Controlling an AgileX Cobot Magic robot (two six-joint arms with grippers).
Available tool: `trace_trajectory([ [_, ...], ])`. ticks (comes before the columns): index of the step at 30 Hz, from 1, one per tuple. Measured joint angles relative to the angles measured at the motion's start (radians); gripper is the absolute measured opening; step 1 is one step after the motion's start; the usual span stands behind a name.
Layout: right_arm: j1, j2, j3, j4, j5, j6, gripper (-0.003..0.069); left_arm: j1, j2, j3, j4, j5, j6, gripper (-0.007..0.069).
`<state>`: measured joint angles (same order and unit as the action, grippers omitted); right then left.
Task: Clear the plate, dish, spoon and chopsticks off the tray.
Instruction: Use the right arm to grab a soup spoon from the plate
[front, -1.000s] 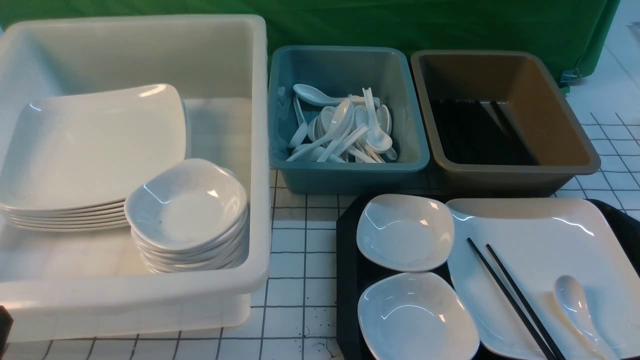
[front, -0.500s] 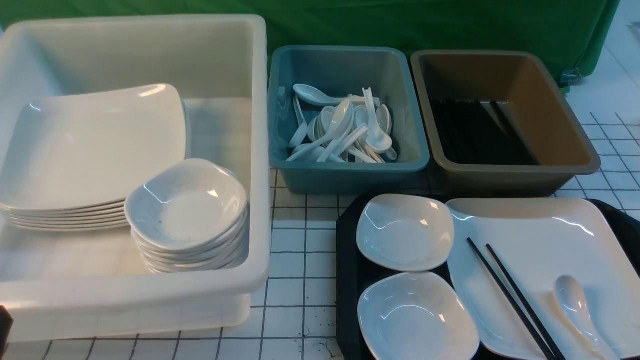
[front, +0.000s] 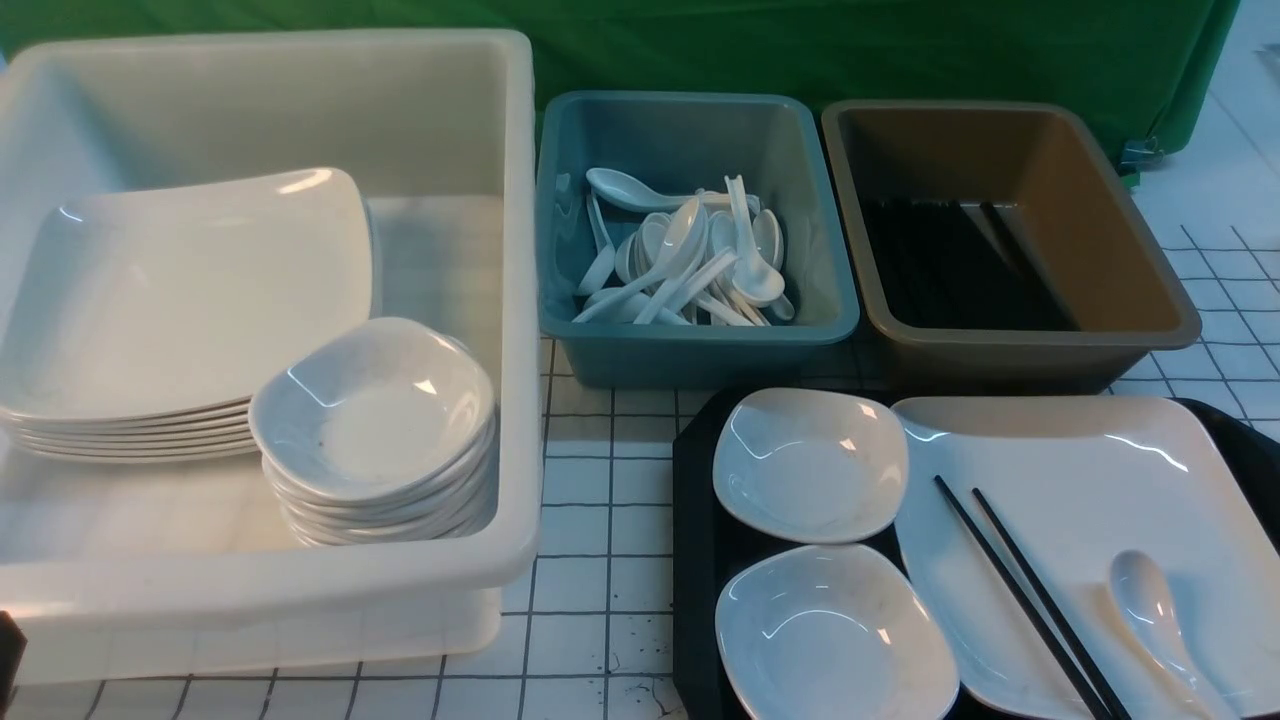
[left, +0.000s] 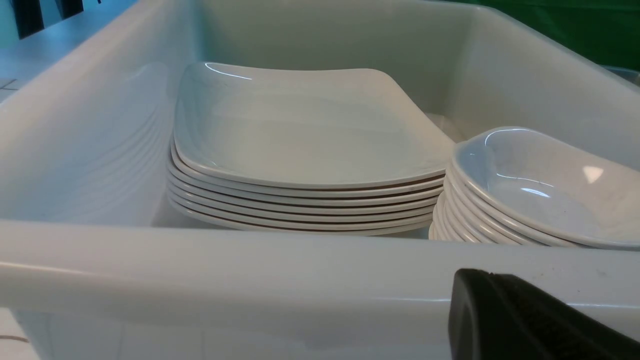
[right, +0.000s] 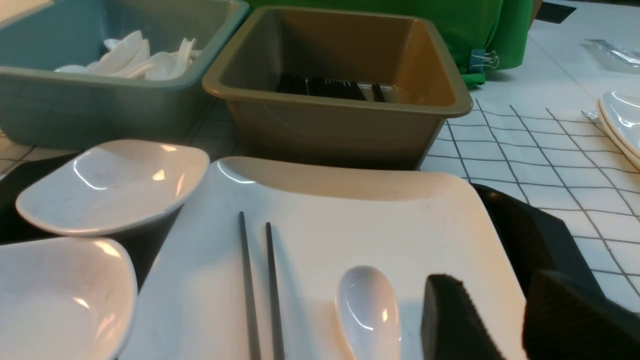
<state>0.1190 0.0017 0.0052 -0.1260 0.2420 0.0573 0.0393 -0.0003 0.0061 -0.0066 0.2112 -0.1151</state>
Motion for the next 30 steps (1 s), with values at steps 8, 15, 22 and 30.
trace_trajectory([
  [8, 0.0, 0.0, 0.0, 0.231, -0.066, 0.305, 0.0241, 0.0, 0.0, 0.0, 0.0, 0.0, 0.0, 0.0021],
  [15, 0.0, 0.0, 0.0, 0.313, -0.116, 0.524, 0.0241, 0.0, 0.0, 0.0, 0.0, 0.0, 0.0, 0.0021],
  [22, 0.0, 0.0, 0.0, 0.318, -0.174, 0.542, 0.0216, 0.0, 0.0, 0.0, 0.0, 0.0, 0.0, 0.0021],
  [30, 0.0, 0.117, -0.265, 0.248, -0.074, 0.301, 0.0015, 0.0, 0.0, 0.0, 0.0, 0.0, 0.0, 0.0021],
])
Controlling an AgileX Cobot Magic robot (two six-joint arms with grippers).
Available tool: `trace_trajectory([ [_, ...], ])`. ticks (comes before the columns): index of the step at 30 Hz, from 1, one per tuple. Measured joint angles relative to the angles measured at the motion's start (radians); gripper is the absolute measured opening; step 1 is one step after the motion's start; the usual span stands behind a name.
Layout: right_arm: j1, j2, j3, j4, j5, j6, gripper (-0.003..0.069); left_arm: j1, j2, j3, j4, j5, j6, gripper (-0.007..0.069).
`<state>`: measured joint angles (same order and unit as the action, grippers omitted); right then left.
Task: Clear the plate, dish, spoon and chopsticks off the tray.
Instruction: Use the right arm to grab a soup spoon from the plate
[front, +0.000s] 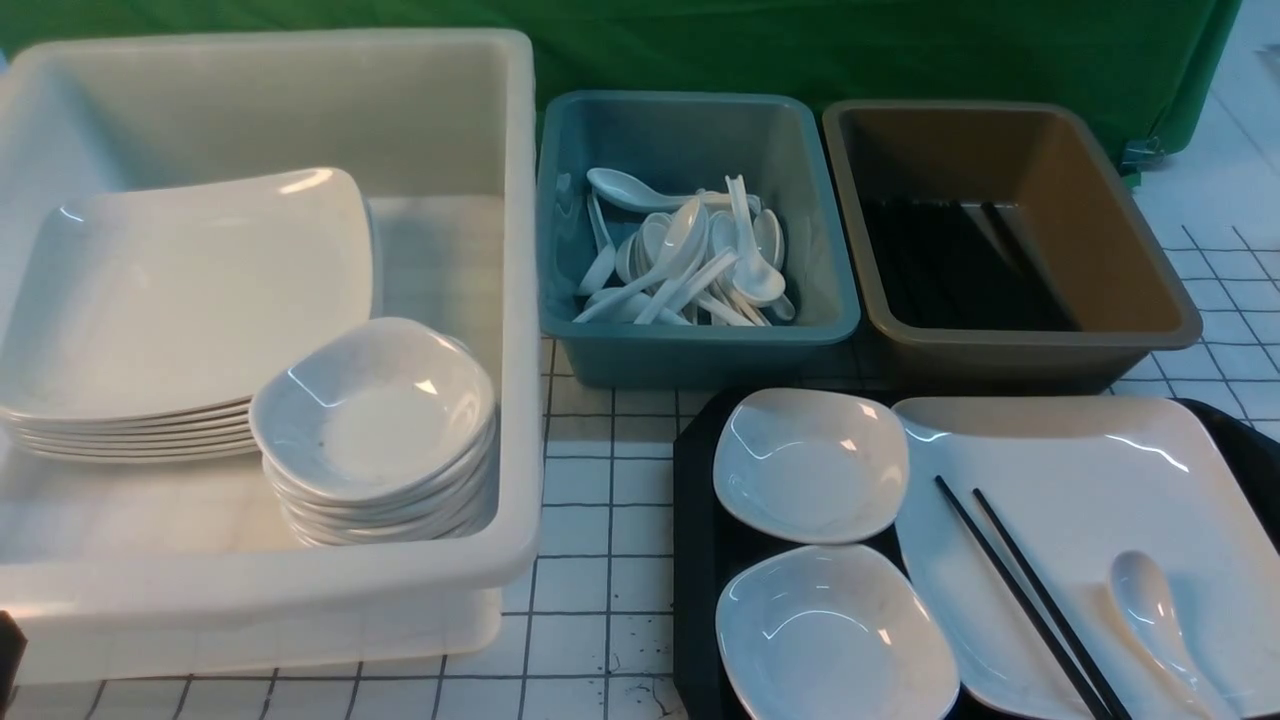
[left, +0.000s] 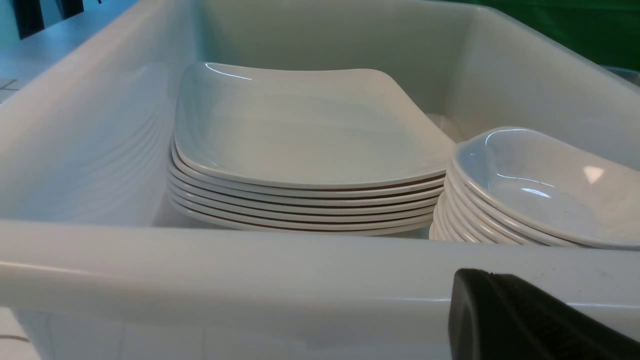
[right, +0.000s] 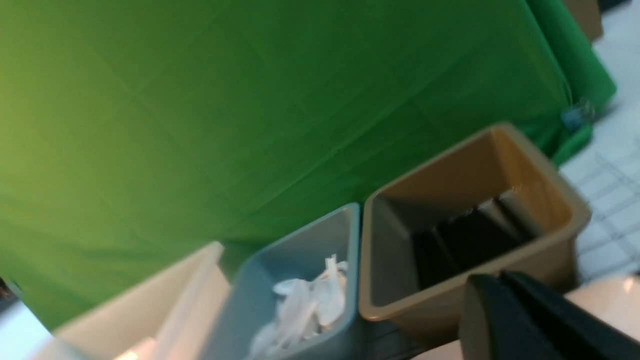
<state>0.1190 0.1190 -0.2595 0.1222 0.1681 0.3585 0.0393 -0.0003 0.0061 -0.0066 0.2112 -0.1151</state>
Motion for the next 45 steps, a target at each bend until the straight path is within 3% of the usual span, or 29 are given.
trace_trajectory([
  [4, 0.0, 0.267, -0.218, -0.122, 0.308, -0.13, 0.0008, 0.0, 0.0, 0.0, 0.0, 0.0, 0.0, 0.0021],
  [8, 0.0, 0.526, -0.307, -0.19, 0.566, -0.16, 0.0015, 0.0, 0.0, 0.0, 0.0, 0.0, 0.0, 0.0021],
  [11, 0.0, 0.702, -0.329, -0.204, 0.632, -0.195, 0.0052, 0.0, 0.0, 0.0, 0.0, 0.0, 0.0, 0.0021],
  [19, 0.0, 1.14, -0.396, -0.202, 0.655, -0.254, 0.0416, 0.0, 0.0, 0.0, 0.0, 0.0, 0.0, 0.0021],
  [23, 0.0, 1.273, -0.464, -0.2, 0.656, -0.261, 0.0479, 0.0, 0.0, 0.0, 0.0, 0.0, 0.0, 0.0021],
  [28, 0.0, 1.377, -0.529, -0.2, 0.651, -0.292, 0.0479, 0.0, 0.0, 0.0, 0.0, 0.0, 0.0, 0.0021],
  [37, 0.0, 1.518, -0.551, -0.196, 0.63, -0.308, 0.0398, 0.0, 0.0, 0.0, 0.0, 0.0, 0.0, 0.0021],
  [40, 0.0, 1.52, -0.554, -0.188, 0.63, -0.312, 0.0319, 0.0, 0.0, 0.0, 0.0, 0.0, 0.0, 0.0021],
  [43, 0.0, 1.521, -0.561, -0.188, 0.633, -0.32, 0.0188, 0.0, 0.0, 0.0, 0.0, 0.0, 0.0, 0.0021],
  [45, 0.0, 1.52, -0.578, -0.192, 0.648, -0.328, 0.0183, 0.0, 0.0, 0.0, 0.0, 0.0, 0.0, 0.0021],
])
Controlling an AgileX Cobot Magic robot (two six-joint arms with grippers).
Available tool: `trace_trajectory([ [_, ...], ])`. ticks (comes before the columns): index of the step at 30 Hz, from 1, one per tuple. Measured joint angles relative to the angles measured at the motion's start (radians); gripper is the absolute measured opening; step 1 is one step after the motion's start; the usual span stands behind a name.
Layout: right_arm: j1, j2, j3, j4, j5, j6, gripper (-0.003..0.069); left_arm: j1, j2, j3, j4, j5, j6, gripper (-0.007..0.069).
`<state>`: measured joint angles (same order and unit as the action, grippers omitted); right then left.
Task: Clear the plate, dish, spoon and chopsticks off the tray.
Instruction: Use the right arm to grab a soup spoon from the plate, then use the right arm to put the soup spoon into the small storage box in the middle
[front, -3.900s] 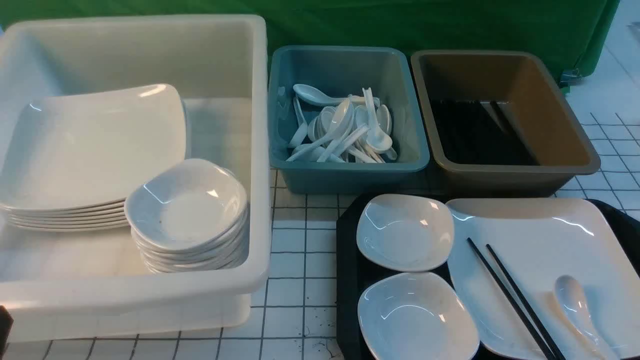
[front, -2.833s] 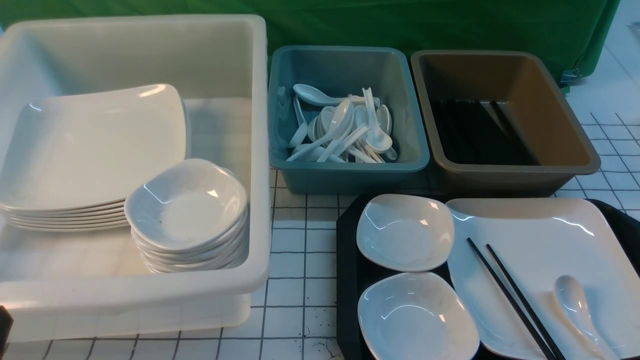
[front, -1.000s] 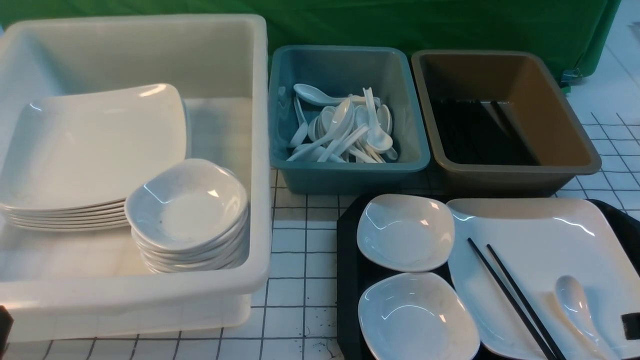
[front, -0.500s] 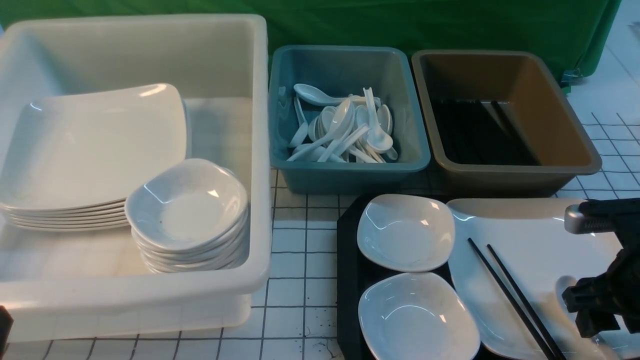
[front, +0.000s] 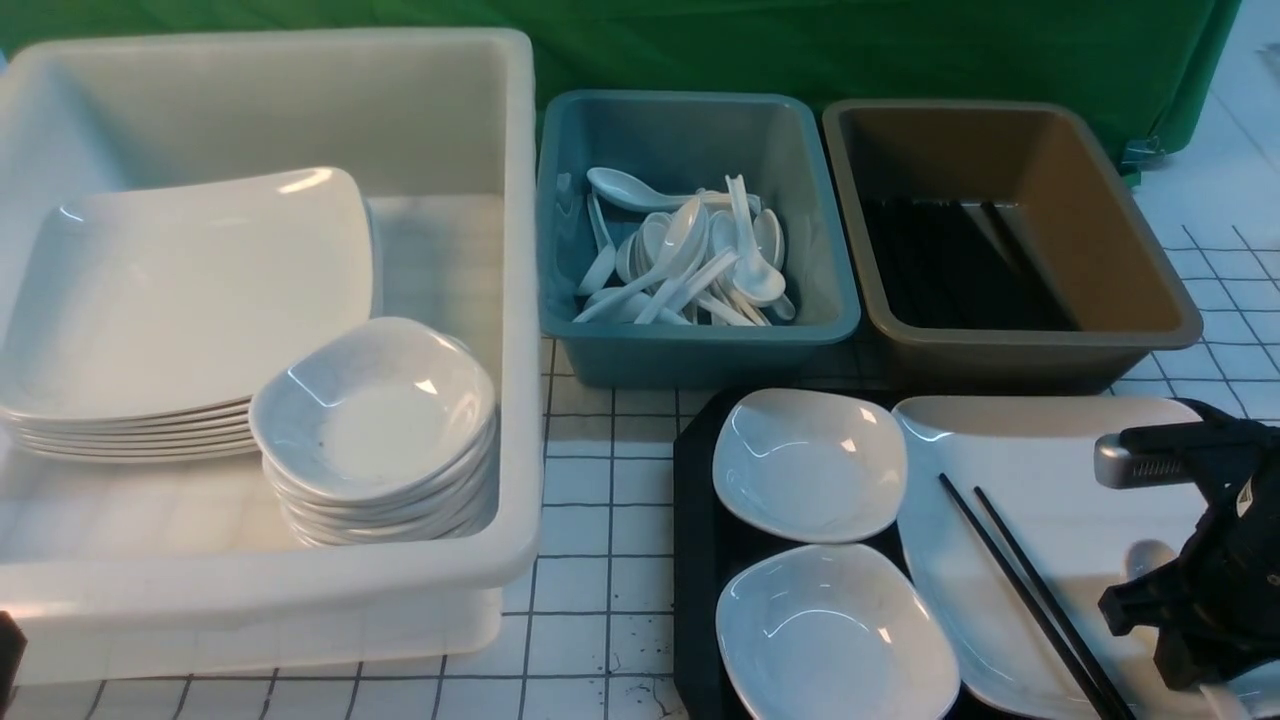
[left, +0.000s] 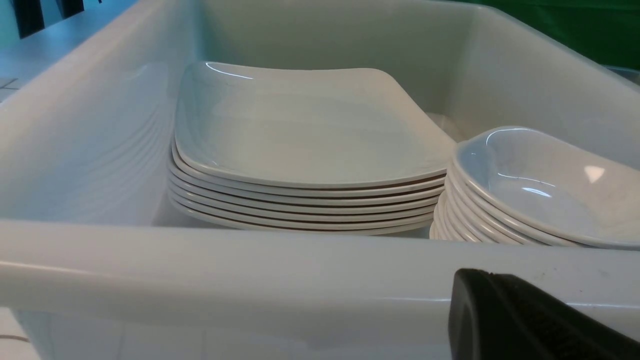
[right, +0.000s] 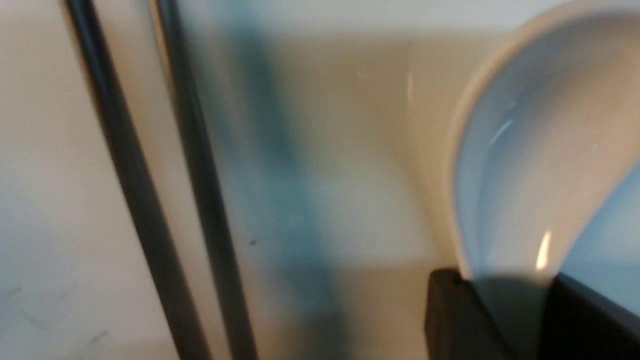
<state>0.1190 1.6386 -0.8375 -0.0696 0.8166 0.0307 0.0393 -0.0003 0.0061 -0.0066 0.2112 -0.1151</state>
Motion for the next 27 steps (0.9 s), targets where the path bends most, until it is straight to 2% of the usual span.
trace_trajectory([
  [6, 0.0, -0.103, -0.063, 0.01, 0.052, -0.004, 0.0186, 0.0, 0.0, 0.0, 0.0, 0.0, 0.0, 0.0021],
  [9, 0.0, -0.19, -0.143, 0.095, 0.029, -0.022, 0.0186, 0.0, 0.0, 0.0, 0.0, 0.0, 0.0, 0.0021],
  [12, 0.013, -0.199, -0.244, 0.214, -0.029, -0.091, 0.0186, 0.0, 0.0, 0.0, 0.0, 0.0, 0.0, 0.0021],
  [19, 0.163, -0.021, -0.578, 0.268, -0.122, -0.138, 0.0186, 0.0, 0.0, 0.0, 0.0, 0.0, 0.0, 0.0021],
  [20, 0.208, 0.05, -0.657, 0.272, -0.189, -0.142, 0.0186, 0.0, 0.0, 0.0, 0.0, 0.0, 0.0, 0.0021],
  [22, 0.234, 0.103, -0.709, 0.274, -0.242, -0.142, 0.0186, 0.0, 0.0, 0.0, 0.0, 0.0, 0.0, 0.0021],
  [23, 0.272, 0.19, -0.782, 0.276, -0.327, -0.143, 0.0186, 0.0, 0.0, 0.0, 0.0, 0.0, 0.0, 0.0021],
  [27, 0.314, 0.316, -0.868, 0.277, -0.421, -0.143, 0.0186, 0.0, 0.0, 0.0, 0.0, 0.0, 0.0, 0.0021],
])
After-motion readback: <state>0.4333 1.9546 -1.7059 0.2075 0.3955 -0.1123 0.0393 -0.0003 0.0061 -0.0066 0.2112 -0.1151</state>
